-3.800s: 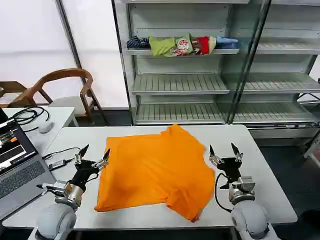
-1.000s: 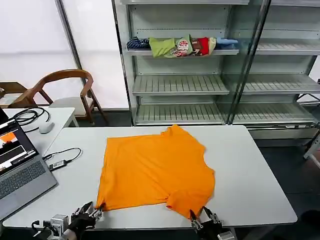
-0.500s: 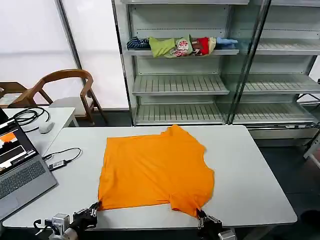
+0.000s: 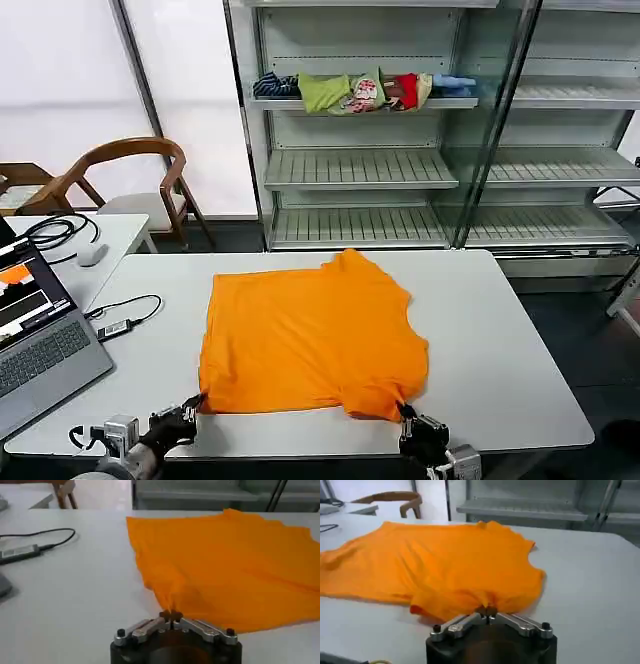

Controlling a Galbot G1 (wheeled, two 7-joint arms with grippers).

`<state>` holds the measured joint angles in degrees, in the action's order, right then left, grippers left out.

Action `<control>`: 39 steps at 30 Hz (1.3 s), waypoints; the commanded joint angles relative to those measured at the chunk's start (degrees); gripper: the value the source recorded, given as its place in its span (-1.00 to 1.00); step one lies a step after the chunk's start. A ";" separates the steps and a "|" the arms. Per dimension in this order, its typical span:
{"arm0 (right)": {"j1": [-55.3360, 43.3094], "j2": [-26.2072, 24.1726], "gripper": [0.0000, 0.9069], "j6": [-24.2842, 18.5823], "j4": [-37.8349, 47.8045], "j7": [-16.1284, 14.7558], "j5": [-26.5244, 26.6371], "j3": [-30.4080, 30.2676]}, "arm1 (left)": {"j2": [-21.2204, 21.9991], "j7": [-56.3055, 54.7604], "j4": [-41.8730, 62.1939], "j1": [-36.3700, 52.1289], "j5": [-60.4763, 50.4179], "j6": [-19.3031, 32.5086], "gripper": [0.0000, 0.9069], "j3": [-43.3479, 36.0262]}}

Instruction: Fold and organize the clothes.

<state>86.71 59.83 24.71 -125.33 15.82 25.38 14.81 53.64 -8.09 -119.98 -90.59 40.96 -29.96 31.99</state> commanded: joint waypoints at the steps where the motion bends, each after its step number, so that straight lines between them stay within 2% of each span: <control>1: -5.35 -0.11 -1.00 -0.16 1.19 -0.07 1.91 0.81 | -0.50 1.06 3.55 8.32 2.93 1.49 -0.96 0.00; 16: -18.69 1.72 -1.00 -0.43 11.75 -1.21 3.41 -1.47 | -0.60 3.81 12.15 19.89 5.72 3.57 -0.96 -3.11; 24: -22.06 3.59 -1.00 -1.47 16.93 -1.95 1.73 -2.93 | -0.30 5.22 16.68 22.90 5.53 4.54 -0.96 -5.14; 39: -25.15 5.60 -1.00 -2.70 21.62 -2.95 -0.66 -3.84 | 0.45 6.94 21.63 25.95 4.41 5.12 -0.96 -7.66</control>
<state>63.18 65.10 22.06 -105.98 12.89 25.23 11.00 53.99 -1.84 -101.84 -67.15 45.58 -25.11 25.39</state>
